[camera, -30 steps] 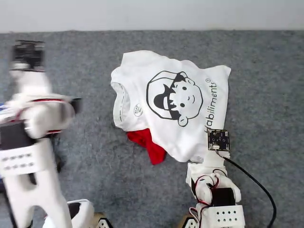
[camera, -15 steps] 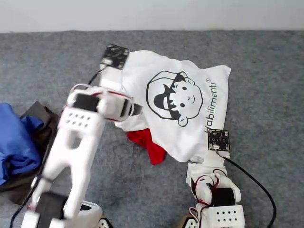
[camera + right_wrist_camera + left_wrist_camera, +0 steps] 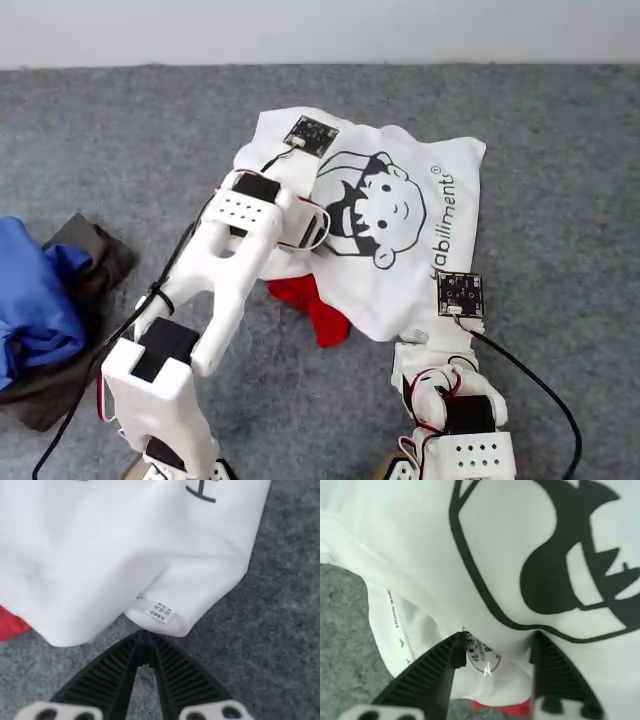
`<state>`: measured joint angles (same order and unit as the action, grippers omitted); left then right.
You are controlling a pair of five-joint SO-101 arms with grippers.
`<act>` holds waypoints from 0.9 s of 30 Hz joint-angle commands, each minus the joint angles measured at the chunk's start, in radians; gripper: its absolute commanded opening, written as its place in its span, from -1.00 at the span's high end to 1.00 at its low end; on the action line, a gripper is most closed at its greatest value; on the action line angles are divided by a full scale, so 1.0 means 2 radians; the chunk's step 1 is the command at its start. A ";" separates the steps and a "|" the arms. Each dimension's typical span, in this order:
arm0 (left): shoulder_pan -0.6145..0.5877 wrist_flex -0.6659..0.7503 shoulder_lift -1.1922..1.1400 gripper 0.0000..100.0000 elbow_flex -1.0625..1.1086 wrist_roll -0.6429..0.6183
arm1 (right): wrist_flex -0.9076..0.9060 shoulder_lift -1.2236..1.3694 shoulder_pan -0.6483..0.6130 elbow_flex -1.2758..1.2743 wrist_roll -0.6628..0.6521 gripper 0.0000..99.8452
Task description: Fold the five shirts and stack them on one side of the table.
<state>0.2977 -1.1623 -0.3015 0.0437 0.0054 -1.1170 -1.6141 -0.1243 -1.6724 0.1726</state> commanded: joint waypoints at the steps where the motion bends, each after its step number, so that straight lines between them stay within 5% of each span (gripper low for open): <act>1: -0.002 -0.032 0.025 0.96 -0.034 -0.002 | 0.008 -0.003 0.003 -0.001 0.005 0.98; 7: -0.002 -0.114 0.114 0.97 -0.079 -0.002 | 0.008 -0.003 0.003 -0.001 0.005 0.98; 15: -0.028 -0.127 0.222 0.97 -0.087 -0.003 | 0.008 -0.003 0.003 -0.001 0.005 0.98; 18: -0.007 -0.124 0.200 0.91 -0.050 -0.002 | 0.008 -0.003 0.003 -0.001 0.005 0.98; 23: 0.005 -0.126 0.108 0.51 -0.033 -0.009 | 0.008 -0.003 0.003 -0.001 0.005 0.98; 27: -0.025 -0.117 0.019 0.48 -0.071 -0.012 | 0.008 -0.003 0.003 -0.001 0.005 0.98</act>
<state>0.2808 -1.4108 -0.1772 -0.0299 -0.0084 -1.1170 -1.6141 -0.1243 -1.6724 0.1726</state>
